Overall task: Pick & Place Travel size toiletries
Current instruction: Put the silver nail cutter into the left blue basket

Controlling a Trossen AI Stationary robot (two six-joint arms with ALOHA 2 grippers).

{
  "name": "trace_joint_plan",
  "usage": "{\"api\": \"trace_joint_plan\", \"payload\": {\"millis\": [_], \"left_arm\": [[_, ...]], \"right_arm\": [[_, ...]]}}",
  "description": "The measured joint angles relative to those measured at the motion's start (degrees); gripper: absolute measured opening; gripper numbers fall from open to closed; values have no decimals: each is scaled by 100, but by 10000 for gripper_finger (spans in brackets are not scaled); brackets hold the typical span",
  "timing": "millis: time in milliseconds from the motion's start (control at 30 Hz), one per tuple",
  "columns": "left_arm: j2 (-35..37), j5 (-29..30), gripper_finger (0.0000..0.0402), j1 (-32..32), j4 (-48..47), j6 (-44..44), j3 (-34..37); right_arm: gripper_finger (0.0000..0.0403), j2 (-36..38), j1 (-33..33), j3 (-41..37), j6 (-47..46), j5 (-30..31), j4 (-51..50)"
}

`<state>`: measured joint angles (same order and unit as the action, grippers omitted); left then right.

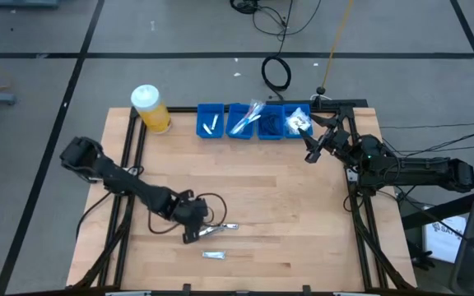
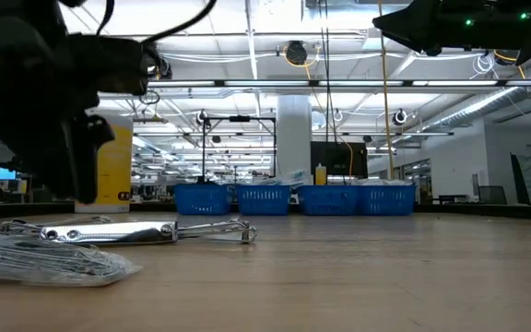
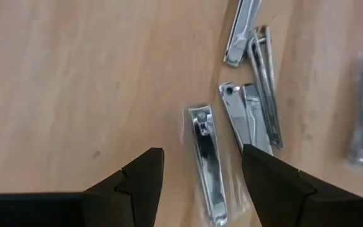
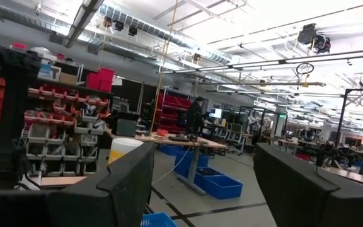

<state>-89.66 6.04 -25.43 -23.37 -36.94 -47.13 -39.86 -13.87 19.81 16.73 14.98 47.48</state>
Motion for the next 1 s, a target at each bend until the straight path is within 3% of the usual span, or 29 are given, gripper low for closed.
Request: {"api": "trace_joint_plan", "payload": {"millis": [267,600,867,1000], "left_arm": [[-599,1,211,86,128,-241,-12],[-665,254,211,224,-408,-326,-20],[-665,255,211,473,-979,-1060,-16],[-661,168,211,591,-980,-1984,-11]], "right_arm": [[256,0,0,0,-9,0,-22],[256,0,0,0,-107,-2,-59],[256,0,-2,0,-105,-4,-61],[256,-1,0,0,-107,-4,-63]]}}
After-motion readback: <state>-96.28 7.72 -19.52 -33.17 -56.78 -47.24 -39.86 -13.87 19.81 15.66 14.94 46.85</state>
